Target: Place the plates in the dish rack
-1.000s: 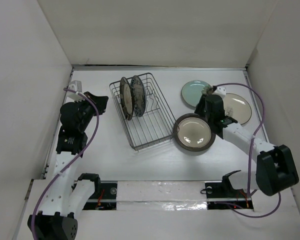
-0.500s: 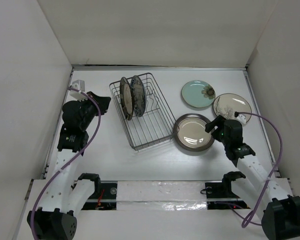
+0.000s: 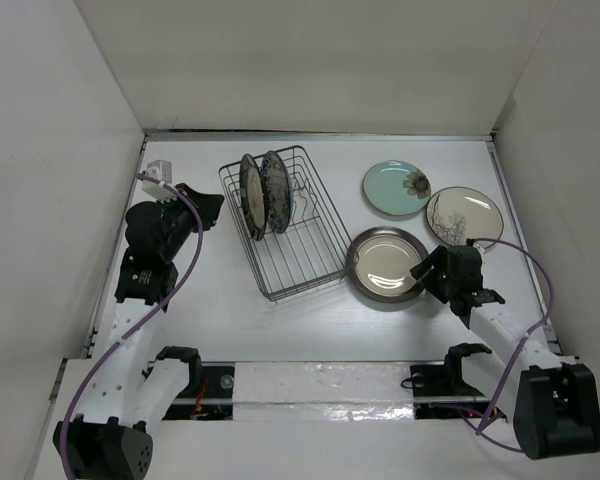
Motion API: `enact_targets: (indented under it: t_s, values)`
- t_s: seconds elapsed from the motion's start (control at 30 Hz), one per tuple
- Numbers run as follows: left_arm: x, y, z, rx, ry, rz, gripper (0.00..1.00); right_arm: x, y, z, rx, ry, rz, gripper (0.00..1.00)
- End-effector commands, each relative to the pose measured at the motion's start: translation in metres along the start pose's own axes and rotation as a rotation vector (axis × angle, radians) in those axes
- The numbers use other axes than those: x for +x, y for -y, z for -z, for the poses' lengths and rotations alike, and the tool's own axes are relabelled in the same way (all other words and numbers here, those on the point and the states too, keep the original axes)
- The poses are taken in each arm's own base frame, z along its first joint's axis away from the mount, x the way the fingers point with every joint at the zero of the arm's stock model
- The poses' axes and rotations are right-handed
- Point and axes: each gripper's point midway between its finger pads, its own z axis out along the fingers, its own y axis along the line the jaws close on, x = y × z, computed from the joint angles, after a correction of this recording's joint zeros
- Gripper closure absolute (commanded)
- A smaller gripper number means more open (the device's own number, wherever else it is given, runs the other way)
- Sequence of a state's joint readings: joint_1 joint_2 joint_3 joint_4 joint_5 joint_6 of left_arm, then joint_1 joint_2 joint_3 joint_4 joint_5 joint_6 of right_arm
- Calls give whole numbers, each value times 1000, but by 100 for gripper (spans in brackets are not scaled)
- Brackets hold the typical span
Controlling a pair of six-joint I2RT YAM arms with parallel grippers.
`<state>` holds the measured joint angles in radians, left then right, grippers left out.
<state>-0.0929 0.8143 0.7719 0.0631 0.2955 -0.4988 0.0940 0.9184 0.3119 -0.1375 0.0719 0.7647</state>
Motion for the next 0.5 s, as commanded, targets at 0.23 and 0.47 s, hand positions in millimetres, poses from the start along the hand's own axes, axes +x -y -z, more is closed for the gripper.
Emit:
enact_targets:
  t_s: [0.23, 0.47]
  values:
    - [-16, 18, 4, 67, 53, -21, 100, -16, -10, -14, -87, -5, -8, 47]
    - [-18, 19, 7, 66, 62, -27, 100, -25, -7, -25, -101, -29, -1, 59]
